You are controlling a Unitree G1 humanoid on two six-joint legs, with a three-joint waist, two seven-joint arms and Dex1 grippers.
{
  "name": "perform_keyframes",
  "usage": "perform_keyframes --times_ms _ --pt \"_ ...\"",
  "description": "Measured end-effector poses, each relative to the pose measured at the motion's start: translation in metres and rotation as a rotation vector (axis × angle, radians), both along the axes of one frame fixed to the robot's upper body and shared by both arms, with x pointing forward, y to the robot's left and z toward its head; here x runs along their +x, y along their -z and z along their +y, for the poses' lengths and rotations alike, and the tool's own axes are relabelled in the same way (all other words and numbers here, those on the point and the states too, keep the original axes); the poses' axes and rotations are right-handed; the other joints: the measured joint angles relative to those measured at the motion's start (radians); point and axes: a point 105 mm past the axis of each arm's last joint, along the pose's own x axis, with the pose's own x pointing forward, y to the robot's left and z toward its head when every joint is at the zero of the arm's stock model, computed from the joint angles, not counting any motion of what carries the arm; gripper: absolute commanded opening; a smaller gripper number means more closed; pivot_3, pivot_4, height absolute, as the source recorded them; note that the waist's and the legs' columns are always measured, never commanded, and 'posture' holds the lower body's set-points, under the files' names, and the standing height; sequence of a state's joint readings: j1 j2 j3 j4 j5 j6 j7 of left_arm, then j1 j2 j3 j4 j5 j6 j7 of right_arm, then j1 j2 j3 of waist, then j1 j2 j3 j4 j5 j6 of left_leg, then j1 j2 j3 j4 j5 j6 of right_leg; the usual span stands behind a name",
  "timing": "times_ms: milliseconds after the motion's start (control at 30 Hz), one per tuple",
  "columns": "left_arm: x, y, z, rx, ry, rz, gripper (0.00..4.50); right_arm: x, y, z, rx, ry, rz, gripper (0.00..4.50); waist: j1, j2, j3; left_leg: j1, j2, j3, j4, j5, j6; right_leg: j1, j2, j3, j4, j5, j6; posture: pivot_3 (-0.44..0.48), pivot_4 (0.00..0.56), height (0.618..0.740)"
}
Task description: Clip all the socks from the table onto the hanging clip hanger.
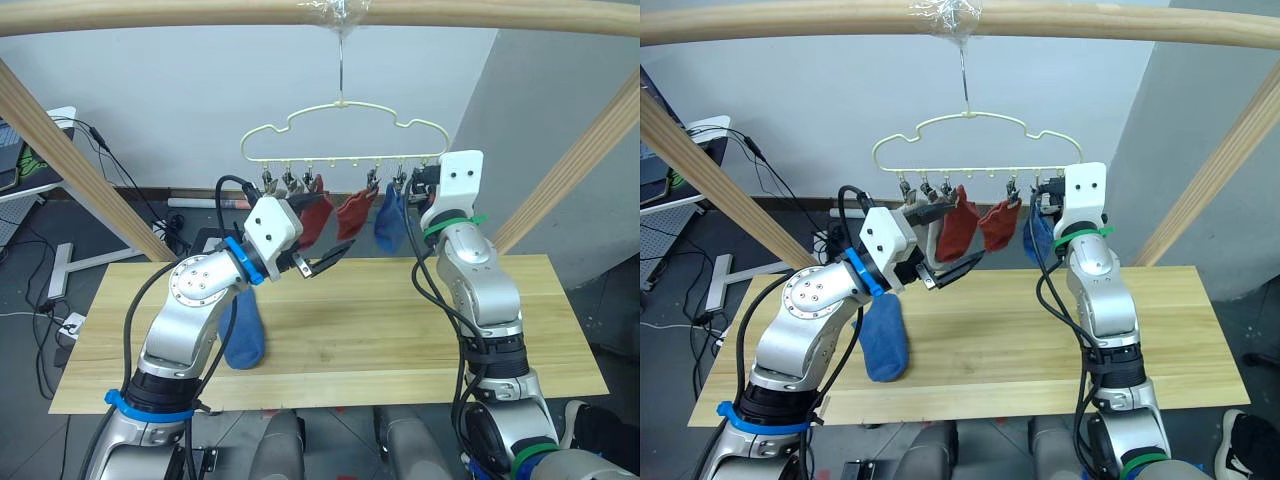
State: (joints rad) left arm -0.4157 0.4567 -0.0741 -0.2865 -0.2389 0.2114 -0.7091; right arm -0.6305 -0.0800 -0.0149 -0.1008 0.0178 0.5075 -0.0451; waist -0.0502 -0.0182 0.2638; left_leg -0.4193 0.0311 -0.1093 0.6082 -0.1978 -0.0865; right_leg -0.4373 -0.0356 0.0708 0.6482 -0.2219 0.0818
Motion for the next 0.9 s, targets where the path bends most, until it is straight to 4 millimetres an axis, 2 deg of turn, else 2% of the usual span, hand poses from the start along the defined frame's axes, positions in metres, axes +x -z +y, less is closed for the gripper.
perform_keyframes --times_ms 67,100,167,300,667,767,900 --pt "0.0 0.0 0.0 0.0 0.0 0.0 4.5 0.0 0.0 0.0003 -0.002 0.0 0.0 1.3 0.0 0.0 0.0 0.0 0.0 0.0 0.0 0.0 0.0 0.0 0.0 0.0 0.0 0.0 0.0 0.081 0.25 0.74" --pt "0.0 0.0 0.0 0.0 0.0 0.0 4.5 0.0 0.0 0.0004 -0.003 0.0 0.0 1.48 0.0 0.0 0.0 0.0 0.0 0.0 0.0 0.0 0.0 0.0 0.0 0.0 0.0 0.0 0.0 0.081 0.25 0.74" --pt "0.0 -0.0002 -0.0001 0.0 0.0 0.0 4.5 0.0 0.0 0.0005 -0.003 -0.001 0.0 1.94 0.0 0.0 0.0 0.0 0.0 0.0 0.0 0.0 0.0 0.0 0.0 0.0 0.0 0.0 0.0 0.081 0.25 0.74" --pt "0.0 -0.0006 -0.0003 -0.001 0.001 -0.002 4.5 -0.0001 0.0001 0.001 -0.001 -0.001 0.0 3.33 0.0 0.0 0.0 0.0 0.0 0.0 0.0 0.0 0.0 0.0 0.0 0.0 0.0 0.0 0.0 0.081 0.25 0.74" --pt "-0.0022 -0.0058 -0.0026 -0.002 0.01 -0.023 4.5 0.0019 0.0034 0.0023 0.014 0.003 0.015 3.33 0.0 0.0 0.0 0.0 0.0 0.0 0.0 0.0 0.0 0.0 0.0 0.0 0.0 0.0 0.0 0.08 0.249 0.74" --pt "-0.0023 -0.0059 -0.0026 -0.002 0.011 -0.023 4.5 0.0018 0.0038 0.0039 0.026 0.006 0.017 2.73 0.0 0.0 0.0 0.0 0.0 0.0 0.0 0.0 0.0 0.0 0.0 0.0 0.0 0.0 0.0 0.082 0.248 0.74" --pt "-0.0023 -0.0059 -0.0026 -0.002 0.011 -0.023 4.5 0.0018 0.0037 0.0038 0.029 0.01 0.017 1.39 0.0 0.0 0.0 0.0 0.0 0.0 0.0 0.0 0.0 0.0 0.0 0.0 0.0 0.0 0.0 0.082 0.248 0.74"
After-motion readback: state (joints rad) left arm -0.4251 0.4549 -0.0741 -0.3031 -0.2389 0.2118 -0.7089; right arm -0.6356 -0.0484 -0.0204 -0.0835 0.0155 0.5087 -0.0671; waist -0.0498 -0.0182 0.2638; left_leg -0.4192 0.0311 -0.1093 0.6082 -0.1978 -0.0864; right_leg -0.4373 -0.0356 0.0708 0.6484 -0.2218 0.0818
